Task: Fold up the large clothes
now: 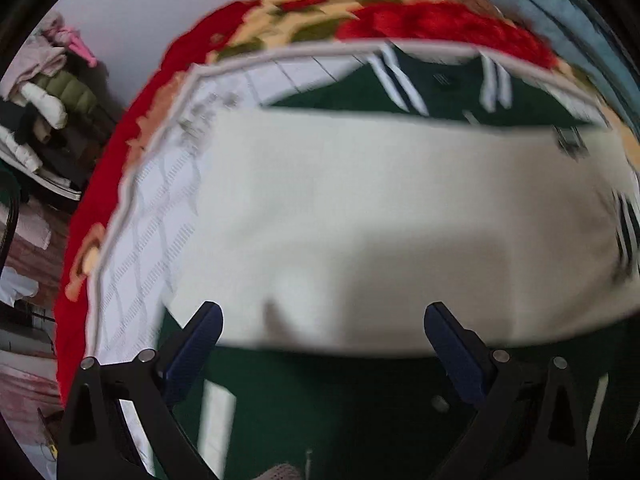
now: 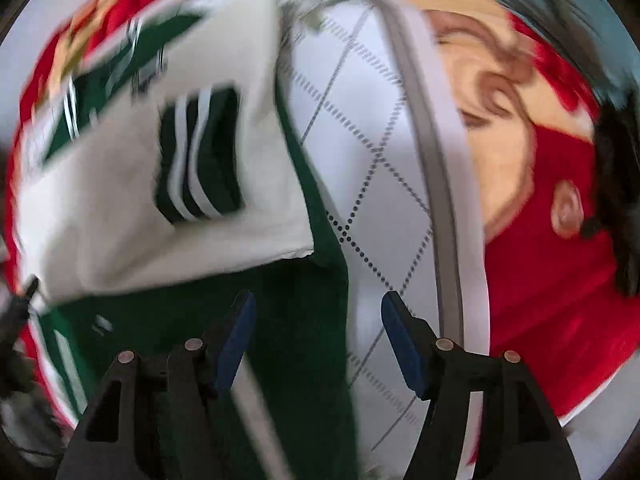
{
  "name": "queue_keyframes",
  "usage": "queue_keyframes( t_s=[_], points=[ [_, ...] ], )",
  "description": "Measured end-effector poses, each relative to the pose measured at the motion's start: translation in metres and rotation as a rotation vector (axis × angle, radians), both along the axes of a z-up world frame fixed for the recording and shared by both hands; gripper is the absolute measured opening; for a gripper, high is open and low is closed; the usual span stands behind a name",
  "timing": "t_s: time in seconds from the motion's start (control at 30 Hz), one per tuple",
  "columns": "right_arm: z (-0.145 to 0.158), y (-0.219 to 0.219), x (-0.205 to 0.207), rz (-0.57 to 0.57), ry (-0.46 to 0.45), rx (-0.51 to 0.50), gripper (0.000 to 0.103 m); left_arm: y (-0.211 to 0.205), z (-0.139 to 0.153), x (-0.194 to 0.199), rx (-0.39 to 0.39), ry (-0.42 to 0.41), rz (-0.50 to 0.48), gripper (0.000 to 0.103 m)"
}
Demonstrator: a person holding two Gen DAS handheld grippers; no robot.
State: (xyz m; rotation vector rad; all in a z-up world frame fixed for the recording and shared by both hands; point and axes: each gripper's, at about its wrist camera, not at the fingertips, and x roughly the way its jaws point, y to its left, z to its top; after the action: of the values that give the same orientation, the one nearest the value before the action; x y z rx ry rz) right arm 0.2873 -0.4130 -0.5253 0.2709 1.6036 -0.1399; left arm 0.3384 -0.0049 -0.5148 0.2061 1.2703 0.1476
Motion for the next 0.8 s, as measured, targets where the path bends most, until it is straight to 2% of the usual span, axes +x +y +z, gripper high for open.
queue_keyframes(
  t_s=[0.03,0.07,0.1,0.17,0.2,0.27,0.33,0.4,0.47,0.57,0.63,0.7,0.8],
  points=[
    [-0.009,0.001,0.001,0.024,0.010,-0.009,0.029,-0.009,-0.007,-0.007,0.003,0.013,-0.005,0.103],
    [-0.021,-0.005,-0.001,0.022,0.038,-0.046,0.011,-0.018,-0.015,-0.015,0.018,0.022,-0.009,0.103],
    [-0.037,-0.017,-0.006,-0.014,0.079,-0.059,0.011,-0.026,-0.025,-0.022,0.045,0.042,-0.013,0.103],
    [-0.057,-0.047,-0.015,-0.140,0.086,0.065,0.014,-0.037,-0.042,-0.036,0.100,0.103,0.008,0.103],
    [-0.056,-0.052,-0.016,-0.141,0.085,0.090,0.014,-0.040,-0.044,-0.042,0.117,0.116,0.029,0.103],
    [-0.044,-0.049,-0.018,-0.028,0.081,0.099,0.020,-0.047,-0.035,-0.059,0.162,0.102,0.075,0.103],
    [-0.034,-0.051,-0.026,0.038,0.112,0.127,0.050,-0.059,-0.021,-0.077,0.214,0.102,0.113,0.103],
    [-0.018,-0.060,-0.039,0.099,0.103,0.165,0.065,-0.076,-0.006,-0.097,0.262,0.101,0.143,0.103],
    [-0.002,-0.072,-0.057,0.190,0.097,0.139,0.066,-0.100,0.007,-0.117,0.286,0.106,0.153,0.103],
    [0.010,-0.094,-0.086,0.265,0.096,0.138,0.066,-0.147,0.020,-0.148,0.301,0.122,0.129,0.103],
    [0.008,-0.106,-0.100,0.280,0.111,0.139,0.068,-0.181,0.022,-0.167,0.304,0.139,0.090,0.103],
    [0.001,-0.122,-0.114,0.272,0.142,0.152,0.076,-0.219,0.021,-0.185,0.300,0.157,0.031,0.103],
    [-0.006,-0.151,-0.131,0.245,0.184,0.138,0.076,-0.280,0.014,-0.215,0.328,0.165,-0.086,0.103]
  ],
)
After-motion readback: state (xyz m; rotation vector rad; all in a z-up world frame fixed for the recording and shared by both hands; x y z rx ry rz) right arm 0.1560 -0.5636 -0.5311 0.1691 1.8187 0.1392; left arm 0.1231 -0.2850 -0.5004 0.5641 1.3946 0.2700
